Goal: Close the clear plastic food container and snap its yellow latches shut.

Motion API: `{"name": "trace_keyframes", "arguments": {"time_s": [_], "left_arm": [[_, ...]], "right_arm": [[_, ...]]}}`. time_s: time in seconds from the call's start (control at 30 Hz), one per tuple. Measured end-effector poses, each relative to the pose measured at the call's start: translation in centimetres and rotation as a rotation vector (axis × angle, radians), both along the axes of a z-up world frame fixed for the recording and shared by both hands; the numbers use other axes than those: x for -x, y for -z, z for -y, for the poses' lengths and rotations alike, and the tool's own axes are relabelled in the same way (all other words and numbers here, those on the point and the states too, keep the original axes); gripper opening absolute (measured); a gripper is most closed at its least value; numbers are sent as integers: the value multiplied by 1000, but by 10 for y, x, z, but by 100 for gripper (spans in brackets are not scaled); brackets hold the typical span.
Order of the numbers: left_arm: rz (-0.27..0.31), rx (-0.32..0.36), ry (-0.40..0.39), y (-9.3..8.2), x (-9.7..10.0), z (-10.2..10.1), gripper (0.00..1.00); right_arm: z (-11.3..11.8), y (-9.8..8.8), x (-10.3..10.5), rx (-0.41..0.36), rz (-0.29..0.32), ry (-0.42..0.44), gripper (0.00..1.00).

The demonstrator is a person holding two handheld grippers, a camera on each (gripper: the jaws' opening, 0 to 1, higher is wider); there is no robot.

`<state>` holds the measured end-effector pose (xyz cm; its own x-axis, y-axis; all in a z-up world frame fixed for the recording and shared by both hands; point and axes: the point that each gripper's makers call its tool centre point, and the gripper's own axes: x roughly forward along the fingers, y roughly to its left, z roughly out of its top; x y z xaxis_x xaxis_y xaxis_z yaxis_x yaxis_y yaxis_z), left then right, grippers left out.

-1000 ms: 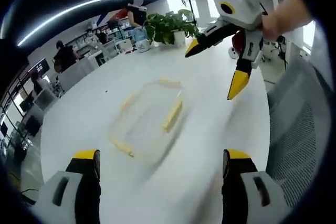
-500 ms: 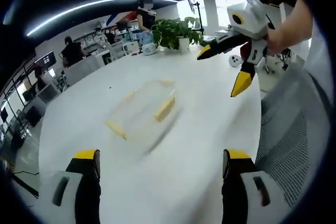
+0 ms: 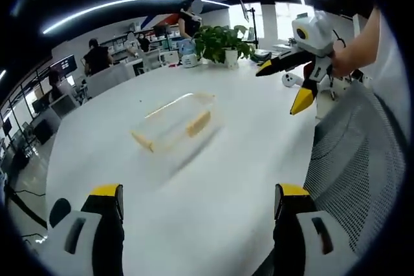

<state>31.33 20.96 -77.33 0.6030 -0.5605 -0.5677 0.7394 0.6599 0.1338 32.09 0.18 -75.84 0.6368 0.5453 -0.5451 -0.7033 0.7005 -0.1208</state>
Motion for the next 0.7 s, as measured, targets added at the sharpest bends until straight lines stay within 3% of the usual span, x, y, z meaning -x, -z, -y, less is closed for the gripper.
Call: {"name": "trace_keyframes", "arguments": {"time_s": [0.4,0.7], "left_arm": [[-23,56,-70,5,12,-13,99],[-13,51,-50,5,14,-7,99]], "right_arm": [[1,4,14,-28,-11,30,89],[8,2,13,-39,-7,58,89]]}}
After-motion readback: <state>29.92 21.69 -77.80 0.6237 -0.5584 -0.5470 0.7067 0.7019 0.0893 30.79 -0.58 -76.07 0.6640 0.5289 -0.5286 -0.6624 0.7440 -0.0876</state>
